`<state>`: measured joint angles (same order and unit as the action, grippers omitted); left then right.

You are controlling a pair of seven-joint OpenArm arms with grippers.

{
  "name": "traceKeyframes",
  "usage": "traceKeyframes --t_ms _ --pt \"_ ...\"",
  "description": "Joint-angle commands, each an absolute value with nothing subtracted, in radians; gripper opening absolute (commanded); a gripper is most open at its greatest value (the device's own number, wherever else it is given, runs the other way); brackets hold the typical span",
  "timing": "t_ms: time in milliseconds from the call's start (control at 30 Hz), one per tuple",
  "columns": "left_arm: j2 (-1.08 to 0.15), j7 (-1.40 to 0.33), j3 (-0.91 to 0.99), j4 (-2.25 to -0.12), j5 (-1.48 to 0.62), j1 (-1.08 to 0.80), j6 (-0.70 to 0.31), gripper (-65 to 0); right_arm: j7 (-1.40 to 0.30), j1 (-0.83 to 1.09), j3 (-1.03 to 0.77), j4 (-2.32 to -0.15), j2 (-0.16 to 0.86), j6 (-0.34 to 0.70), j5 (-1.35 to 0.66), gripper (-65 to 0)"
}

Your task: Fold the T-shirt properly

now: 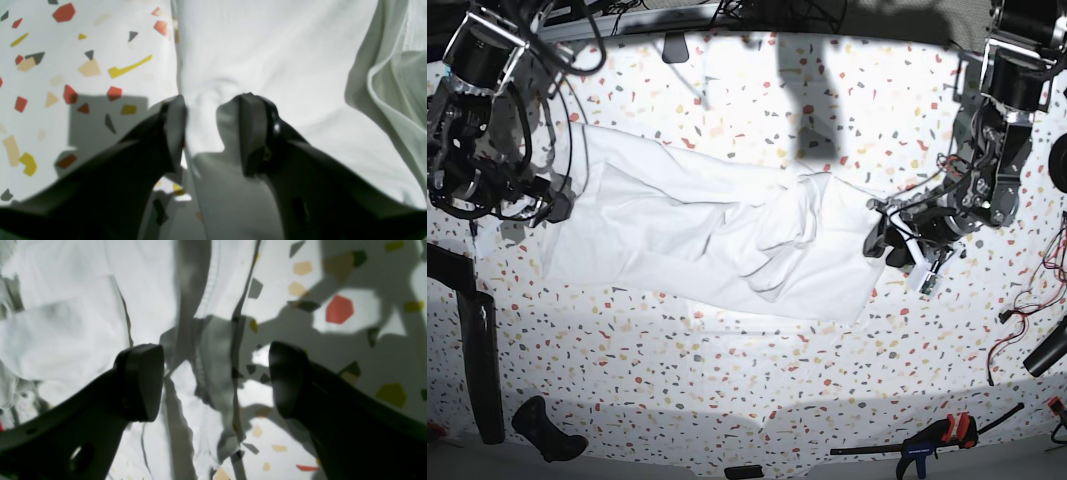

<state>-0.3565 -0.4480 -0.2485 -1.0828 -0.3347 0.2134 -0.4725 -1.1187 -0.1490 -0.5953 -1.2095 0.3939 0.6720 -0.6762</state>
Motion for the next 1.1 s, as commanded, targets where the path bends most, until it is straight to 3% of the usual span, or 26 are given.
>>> traceKeyframes --t_ms 0,1067 --pt "-0.377 -0.578 -0.249 -1.061 -0.237 0.197 -0.407 -39.6 -1.114 -0.163 -0.597 -1.211 0.407 0.682 -0.668 -17.8" --pt "-0.377 -0.576 -0.249 -1.061 -0.237 0.197 -0.407 -39.6 -1.115 -0.164 -0.595 -1.206 0.313 0.681 -0.802 -17.9"
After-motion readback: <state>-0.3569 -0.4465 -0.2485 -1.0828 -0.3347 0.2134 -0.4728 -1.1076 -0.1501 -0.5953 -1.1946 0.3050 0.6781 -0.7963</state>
